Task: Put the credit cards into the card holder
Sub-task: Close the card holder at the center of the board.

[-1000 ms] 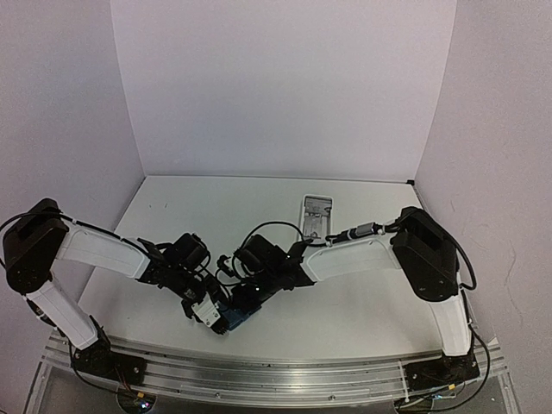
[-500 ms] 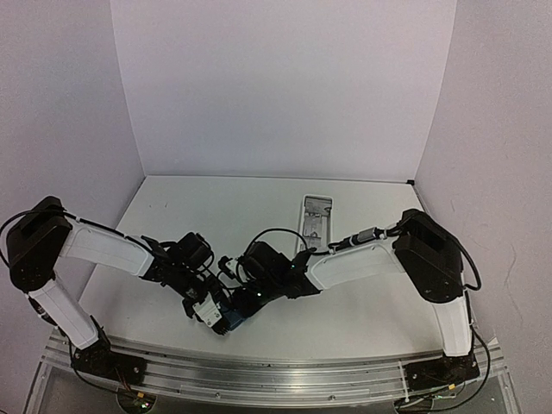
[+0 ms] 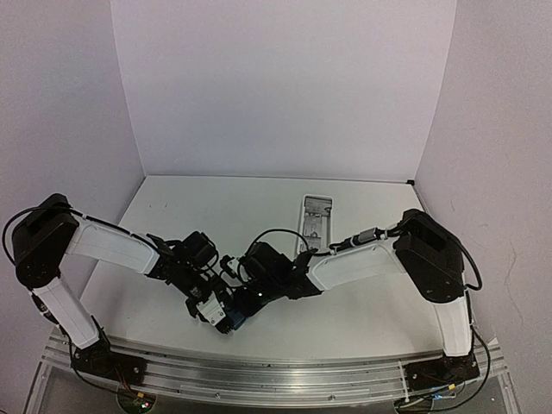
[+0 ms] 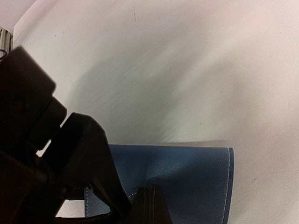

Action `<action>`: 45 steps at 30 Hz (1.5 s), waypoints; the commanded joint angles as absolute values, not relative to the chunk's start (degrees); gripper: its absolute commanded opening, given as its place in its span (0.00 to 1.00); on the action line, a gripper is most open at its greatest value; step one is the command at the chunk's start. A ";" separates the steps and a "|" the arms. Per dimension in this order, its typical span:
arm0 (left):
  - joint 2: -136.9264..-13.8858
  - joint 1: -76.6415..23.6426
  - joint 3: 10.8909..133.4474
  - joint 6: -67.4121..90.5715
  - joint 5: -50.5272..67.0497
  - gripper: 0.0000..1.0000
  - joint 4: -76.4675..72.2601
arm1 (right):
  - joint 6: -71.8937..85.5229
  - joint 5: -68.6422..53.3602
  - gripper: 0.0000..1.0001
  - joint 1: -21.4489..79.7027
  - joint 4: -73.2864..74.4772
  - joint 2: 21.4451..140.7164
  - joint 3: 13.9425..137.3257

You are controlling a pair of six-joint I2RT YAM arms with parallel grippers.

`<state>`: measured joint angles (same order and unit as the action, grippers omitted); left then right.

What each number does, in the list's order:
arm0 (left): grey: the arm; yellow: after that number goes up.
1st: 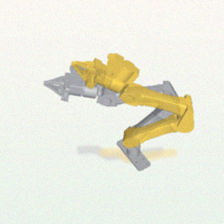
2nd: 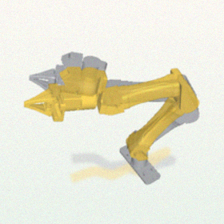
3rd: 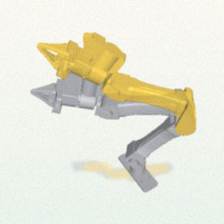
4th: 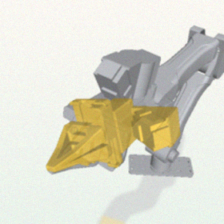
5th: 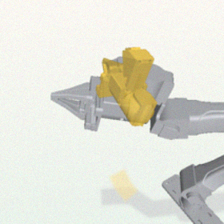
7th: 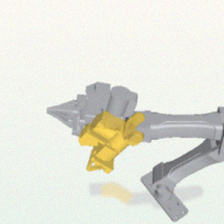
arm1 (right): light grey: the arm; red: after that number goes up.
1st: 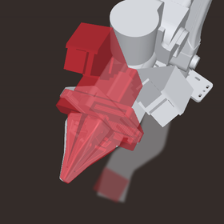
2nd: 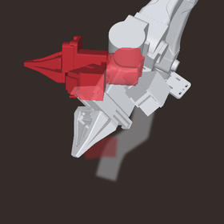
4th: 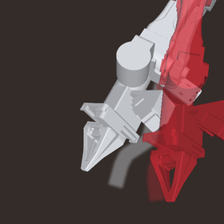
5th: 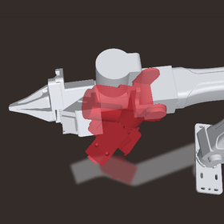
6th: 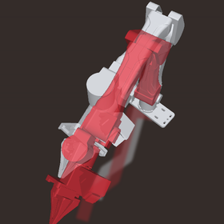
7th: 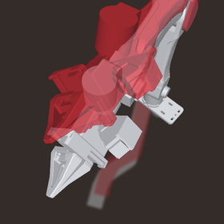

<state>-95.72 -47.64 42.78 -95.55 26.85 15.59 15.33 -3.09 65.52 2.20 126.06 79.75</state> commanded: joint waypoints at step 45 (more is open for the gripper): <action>-89.47 -32.08 44.80 19.91 39.68 0.70 17.72 | 25.87 -8.37 0.00 64.25 12.38 128.72 69.53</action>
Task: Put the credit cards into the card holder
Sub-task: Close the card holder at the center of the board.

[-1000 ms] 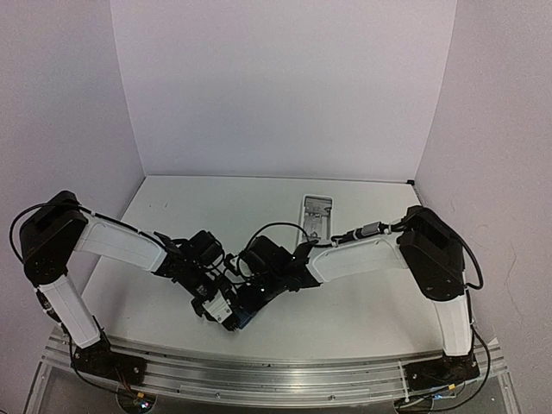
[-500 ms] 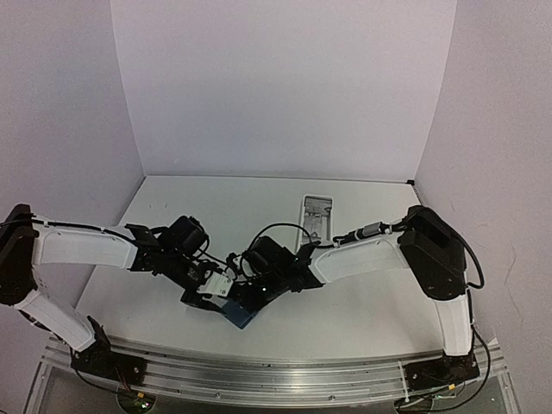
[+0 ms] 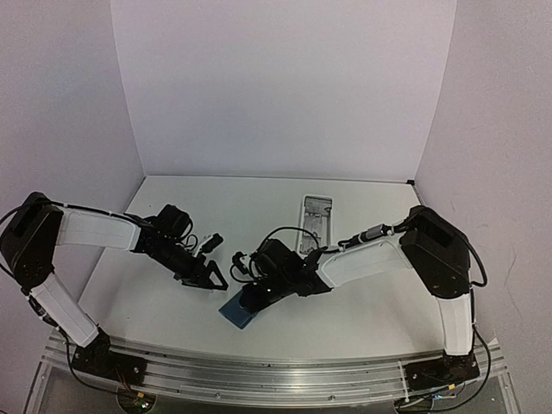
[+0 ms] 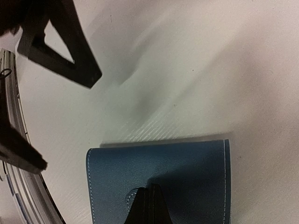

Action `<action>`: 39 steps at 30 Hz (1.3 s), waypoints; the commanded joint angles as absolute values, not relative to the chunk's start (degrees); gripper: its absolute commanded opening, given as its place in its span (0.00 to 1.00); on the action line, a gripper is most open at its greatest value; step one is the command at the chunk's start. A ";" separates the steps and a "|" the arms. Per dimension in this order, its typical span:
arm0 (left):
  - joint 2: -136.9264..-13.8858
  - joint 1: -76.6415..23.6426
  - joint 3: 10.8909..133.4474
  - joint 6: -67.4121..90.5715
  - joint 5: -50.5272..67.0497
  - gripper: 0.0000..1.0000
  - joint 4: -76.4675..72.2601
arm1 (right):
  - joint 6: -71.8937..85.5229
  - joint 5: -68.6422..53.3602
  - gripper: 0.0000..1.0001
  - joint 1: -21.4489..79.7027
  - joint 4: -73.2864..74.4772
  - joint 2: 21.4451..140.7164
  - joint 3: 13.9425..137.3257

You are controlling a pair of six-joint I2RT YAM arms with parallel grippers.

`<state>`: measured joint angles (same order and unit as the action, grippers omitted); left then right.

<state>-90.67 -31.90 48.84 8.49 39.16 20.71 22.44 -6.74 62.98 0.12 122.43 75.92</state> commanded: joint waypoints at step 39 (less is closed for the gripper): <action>-88.62 -38.58 45.20 -12.17 46.22 0.35 16.70 | 34.64 -6.71 0.00 64.21 -4.15 125.55 60.71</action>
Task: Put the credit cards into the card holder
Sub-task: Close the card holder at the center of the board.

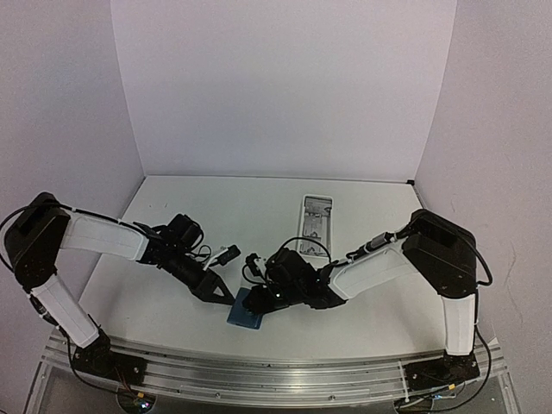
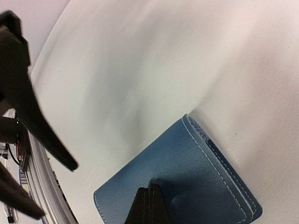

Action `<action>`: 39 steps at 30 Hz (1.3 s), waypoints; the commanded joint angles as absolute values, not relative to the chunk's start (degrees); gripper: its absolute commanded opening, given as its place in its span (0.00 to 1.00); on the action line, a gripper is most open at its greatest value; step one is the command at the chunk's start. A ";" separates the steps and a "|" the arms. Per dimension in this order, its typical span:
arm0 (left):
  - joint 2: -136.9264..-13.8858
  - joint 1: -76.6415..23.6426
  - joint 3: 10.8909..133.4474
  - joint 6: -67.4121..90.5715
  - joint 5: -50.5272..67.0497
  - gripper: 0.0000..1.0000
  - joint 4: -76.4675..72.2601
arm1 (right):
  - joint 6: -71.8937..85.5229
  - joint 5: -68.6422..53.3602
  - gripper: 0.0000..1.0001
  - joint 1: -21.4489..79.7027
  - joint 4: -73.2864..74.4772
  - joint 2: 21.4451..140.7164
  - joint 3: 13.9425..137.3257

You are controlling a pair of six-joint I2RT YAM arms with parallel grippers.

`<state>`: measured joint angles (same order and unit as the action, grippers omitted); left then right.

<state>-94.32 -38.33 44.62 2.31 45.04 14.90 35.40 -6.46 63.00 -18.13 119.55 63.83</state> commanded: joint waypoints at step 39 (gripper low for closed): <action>-102.08 -34.87 38.77 29.88 43.32 0.36 -2.25 | 65.75 -17.65 0.57 58.12 -18.42 103.23 48.03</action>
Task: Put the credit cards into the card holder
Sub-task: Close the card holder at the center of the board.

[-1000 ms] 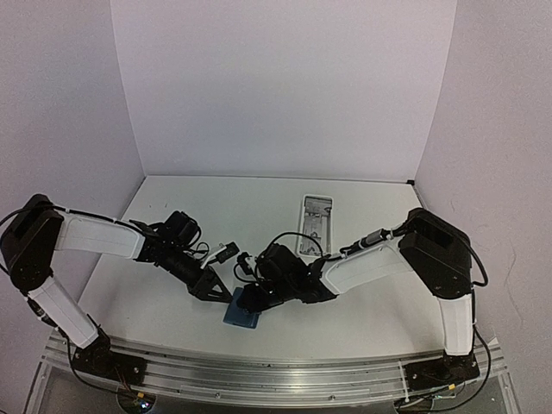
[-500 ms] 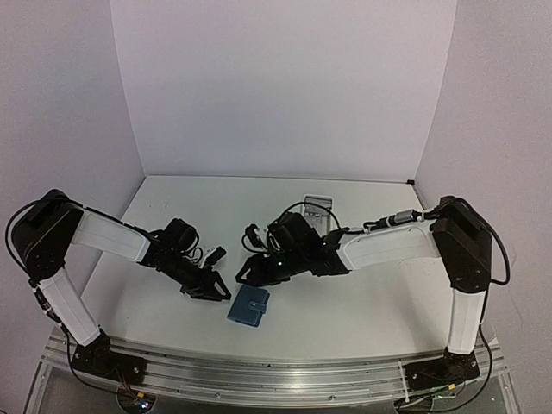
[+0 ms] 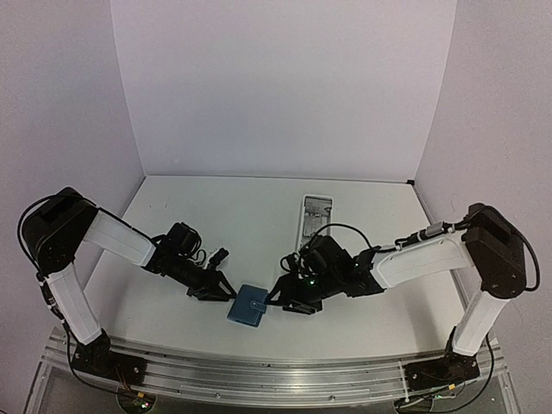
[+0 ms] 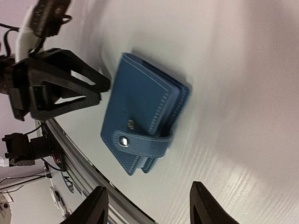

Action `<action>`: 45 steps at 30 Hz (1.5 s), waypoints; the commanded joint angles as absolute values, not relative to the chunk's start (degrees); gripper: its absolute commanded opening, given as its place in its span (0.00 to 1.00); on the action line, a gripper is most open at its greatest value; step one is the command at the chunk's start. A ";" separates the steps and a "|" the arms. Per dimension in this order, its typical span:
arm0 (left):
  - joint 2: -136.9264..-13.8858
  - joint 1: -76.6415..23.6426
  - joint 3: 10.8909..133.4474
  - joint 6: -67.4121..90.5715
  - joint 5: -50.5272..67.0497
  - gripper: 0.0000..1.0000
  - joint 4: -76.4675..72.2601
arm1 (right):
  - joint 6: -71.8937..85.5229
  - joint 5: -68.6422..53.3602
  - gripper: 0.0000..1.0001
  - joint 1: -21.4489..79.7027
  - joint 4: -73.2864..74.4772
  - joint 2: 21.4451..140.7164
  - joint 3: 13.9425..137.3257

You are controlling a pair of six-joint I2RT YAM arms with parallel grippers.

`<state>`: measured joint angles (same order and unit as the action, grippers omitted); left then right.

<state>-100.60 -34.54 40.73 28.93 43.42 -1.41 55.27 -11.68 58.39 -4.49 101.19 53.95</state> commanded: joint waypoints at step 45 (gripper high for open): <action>-109.52 -39.64 33.15 33.58 43.73 0.29 -21.05 | 70.42 -16.02 0.16 57.26 -41.95 118.05 45.94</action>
